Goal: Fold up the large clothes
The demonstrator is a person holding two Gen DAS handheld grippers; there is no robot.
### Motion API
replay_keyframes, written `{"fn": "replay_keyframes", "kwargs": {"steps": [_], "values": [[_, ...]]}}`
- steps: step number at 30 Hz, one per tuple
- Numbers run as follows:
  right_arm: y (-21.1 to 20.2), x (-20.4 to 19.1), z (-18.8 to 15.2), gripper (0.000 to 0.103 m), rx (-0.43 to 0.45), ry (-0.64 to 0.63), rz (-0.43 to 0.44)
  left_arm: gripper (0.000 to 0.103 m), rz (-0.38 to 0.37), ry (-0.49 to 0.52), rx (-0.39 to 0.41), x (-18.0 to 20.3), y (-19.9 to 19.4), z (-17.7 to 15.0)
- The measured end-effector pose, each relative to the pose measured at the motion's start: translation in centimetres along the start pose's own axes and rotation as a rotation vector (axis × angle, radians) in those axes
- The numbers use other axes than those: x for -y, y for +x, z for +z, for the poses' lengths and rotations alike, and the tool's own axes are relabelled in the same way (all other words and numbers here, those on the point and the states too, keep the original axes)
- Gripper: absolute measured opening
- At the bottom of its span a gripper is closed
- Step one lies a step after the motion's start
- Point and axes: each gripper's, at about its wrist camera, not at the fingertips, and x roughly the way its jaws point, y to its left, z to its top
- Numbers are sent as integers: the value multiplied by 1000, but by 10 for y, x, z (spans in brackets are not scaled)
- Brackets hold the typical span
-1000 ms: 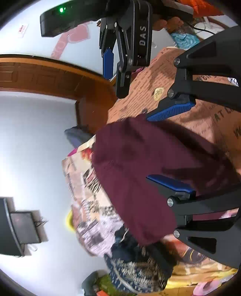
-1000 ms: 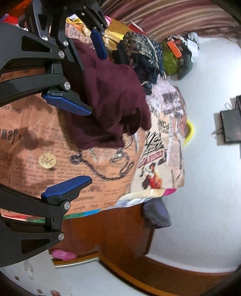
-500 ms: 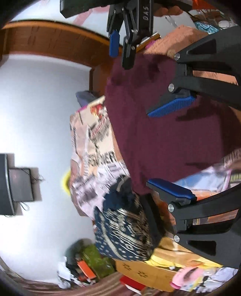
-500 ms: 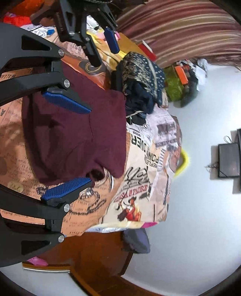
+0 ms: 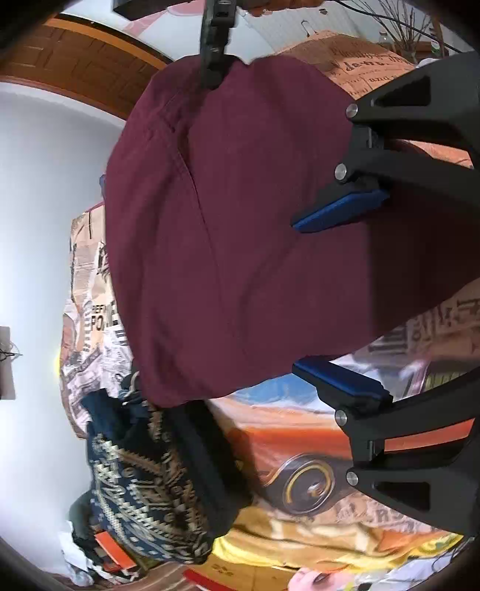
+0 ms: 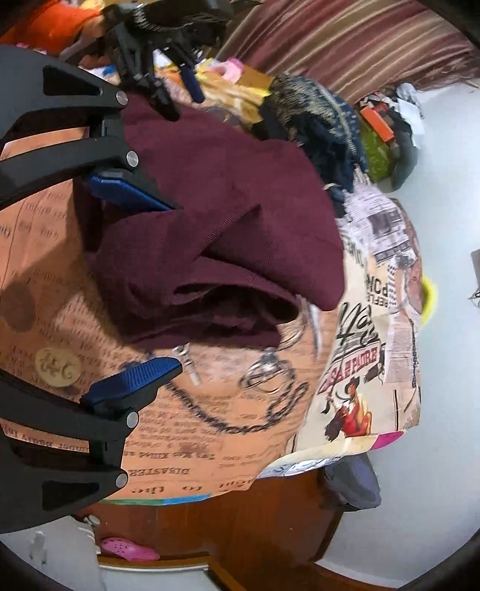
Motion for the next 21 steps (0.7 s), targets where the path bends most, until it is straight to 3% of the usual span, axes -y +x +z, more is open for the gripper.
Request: {"fn": "replay_keyframes", "kwargs": {"steps": [4, 10, 17, 21], "values": [[2, 4, -10, 76, -11, 5, 3, 71, 12, 18, 8, 5, 2, -5], [-5, -2, 2, 76, -11, 12, -26, 71, 15, 20, 13, -2, -11, 6], [-16, -10, 23, 78, 48, 30, 37, 71, 47, -92, 63, -33, -23, 25], [-3, -2, 28, 78, 25, 66, 36, 71, -46, -186, 16, -53, -10, 26]]}}
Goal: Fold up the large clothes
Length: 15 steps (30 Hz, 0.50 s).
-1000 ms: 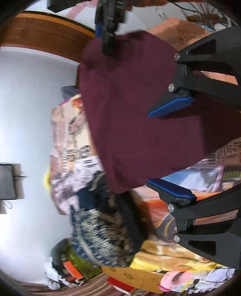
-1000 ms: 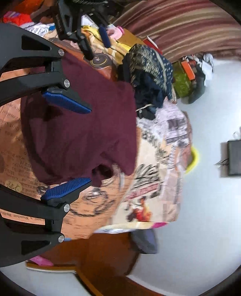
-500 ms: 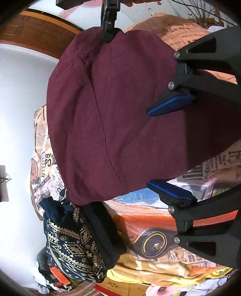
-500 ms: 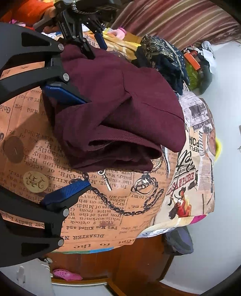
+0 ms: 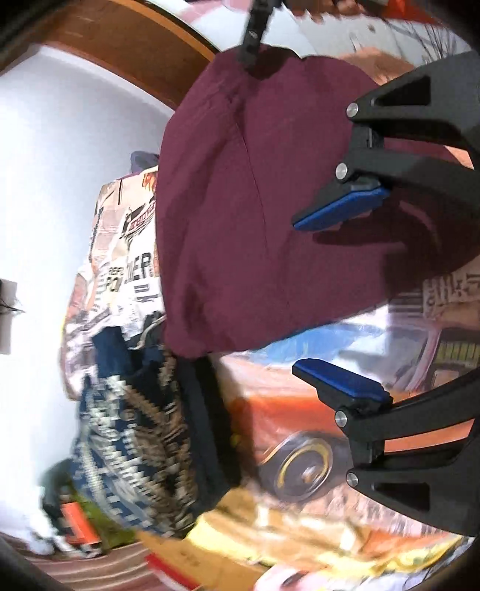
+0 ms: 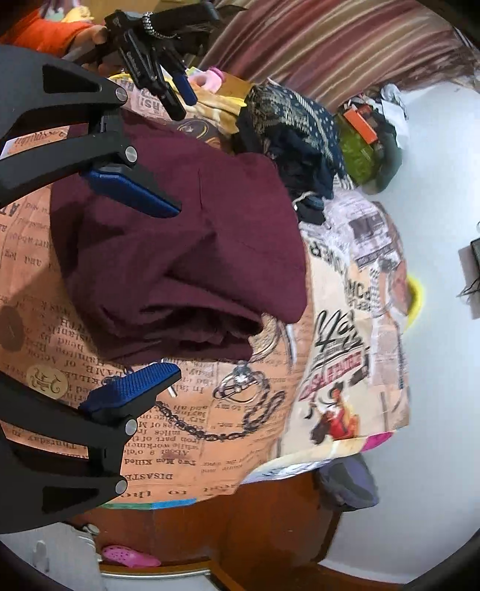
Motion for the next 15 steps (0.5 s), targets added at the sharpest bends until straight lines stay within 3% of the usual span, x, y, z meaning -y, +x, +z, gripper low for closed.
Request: {"fn": "replay_keyframes", "kwargs": {"steps": [5, 11, 15], "values": [[24, 24, -10, 84, -96, 76, 58, 71, -143, -113, -99, -16, 26, -7], [30, 31, -21, 99, -100, 79, 85, 75, -229, -172, -140, -20, 45, -7], [43, 44, -19, 102, -157, 145, 175, 81, -283, -229, -166, -27, 60, -4]]}}
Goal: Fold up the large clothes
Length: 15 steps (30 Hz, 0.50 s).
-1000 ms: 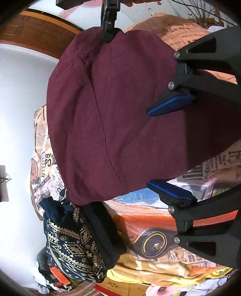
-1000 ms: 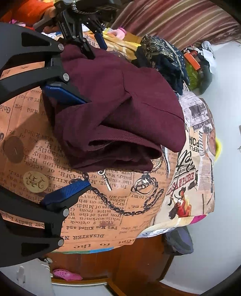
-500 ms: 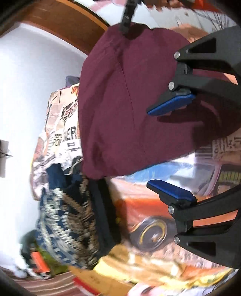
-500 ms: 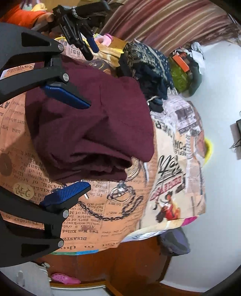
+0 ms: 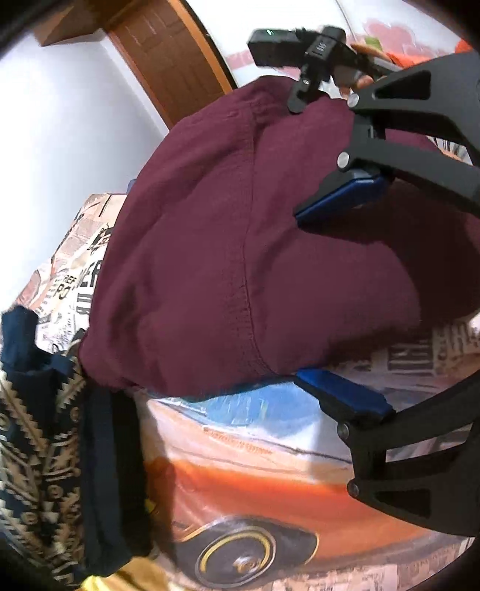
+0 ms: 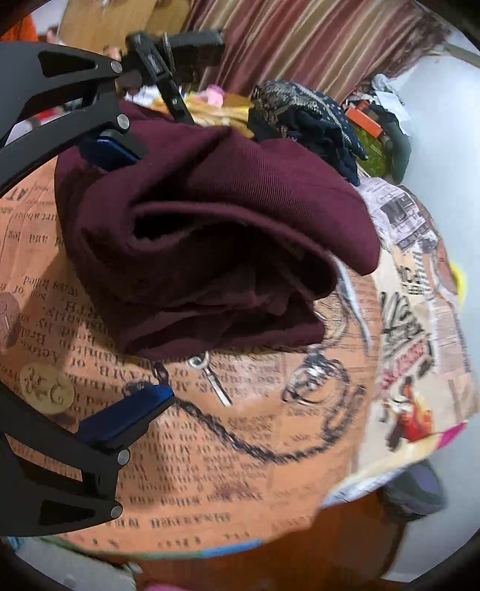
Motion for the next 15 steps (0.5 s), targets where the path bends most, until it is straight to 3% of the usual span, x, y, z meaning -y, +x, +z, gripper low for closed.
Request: {"fn": "replay_keyframes", "kwargs": {"steps": [6, 15], "values": [[17, 9, 4, 102, -57, 68, 118, 84, -98, -124, -33, -18, 17, 10], [24, 7, 7, 102, -41, 125, 162, 93, -149, -192, -40, -27, 25, 15]]}}
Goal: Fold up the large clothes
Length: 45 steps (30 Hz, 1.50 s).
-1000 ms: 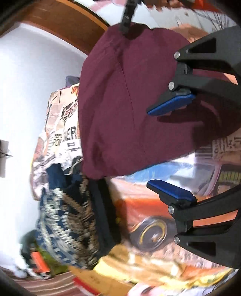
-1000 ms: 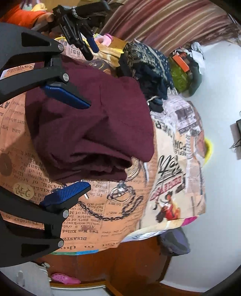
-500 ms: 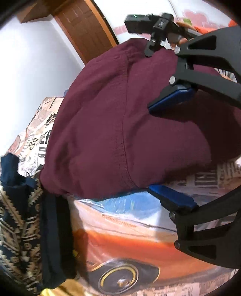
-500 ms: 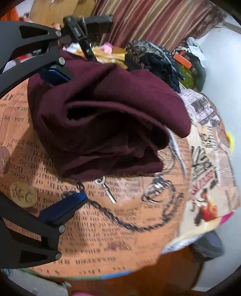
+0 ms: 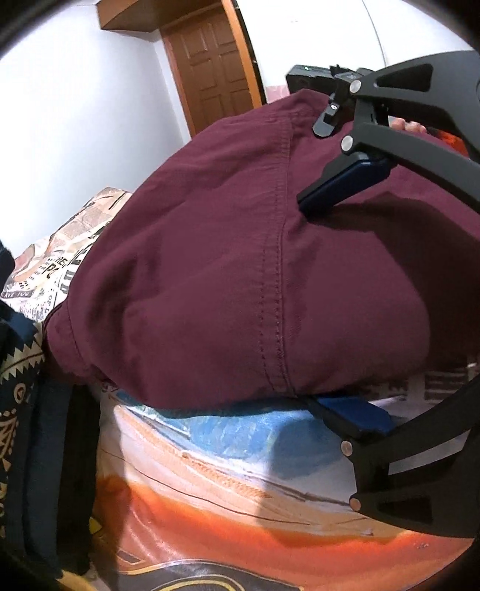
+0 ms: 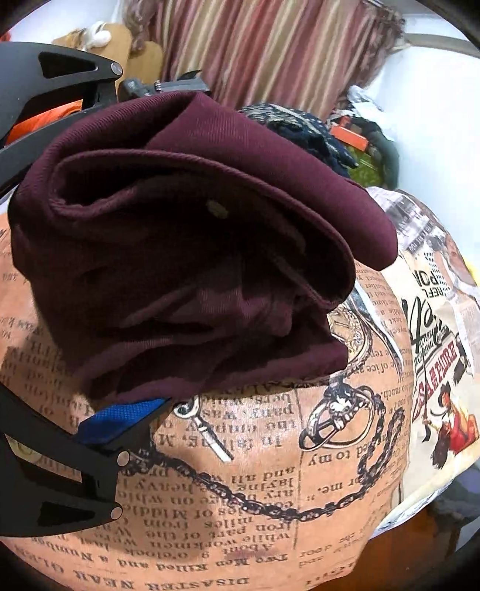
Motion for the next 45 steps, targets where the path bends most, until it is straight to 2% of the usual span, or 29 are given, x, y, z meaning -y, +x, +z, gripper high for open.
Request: {"fn": "replay_keyframes", "kwargs": {"steps": [2, 3, 5, 6, 7, 11, 13, 16, 22, 30, 34, 38, 45], "values": [[-3, -1, 0, 97, 6, 3, 6, 92, -12, -17, 5, -3, -3, 0], [-5, -2, -2, 90, 10, 3, 9, 90, -15, -18, 8, -4, -5, -1], [-12, -4, -4, 79, 23, -6, 12, 75, -2, 3, 18, -3, -10, -3], [-15, -7, -6, 67, 30, -15, 19, 70, -1, 25, 24, -1, -14, -5], [-17, -9, -6, 61, 34, -20, 17, 61, 3, 44, 30, 2, -19, -7], [-28, -17, -11, 48, 53, -31, -3, 41, -5, 109, 43, 12, -30, -3], [-34, -20, -12, 41, 61, -38, -9, 36, -6, 149, 57, 24, -38, -3], [-47, -31, -11, 36, 88, -68, -17, 32, -14, 217, 84, 45, -54, -5], [-76, -60, -2, 34, 165, -118, -3, 29, -60, 311, 160, 80, -97, 4], [-95, -129, 25, 33, 281, -230, 43, 29, -102, 394, 318, 105, -175, 44], [-86, -165, 43, 33, 307, -281, 81, 29, -100, 413, 385, 101, -216, 68], [-64, -202, 63, 33, 320, -330, 120, 29, -62, 433, 447, 90, -255, 101], [0, -262, 103, 33, 324, -385, 175, 29, -17, 419, 521, 50, -301, 169]]}}
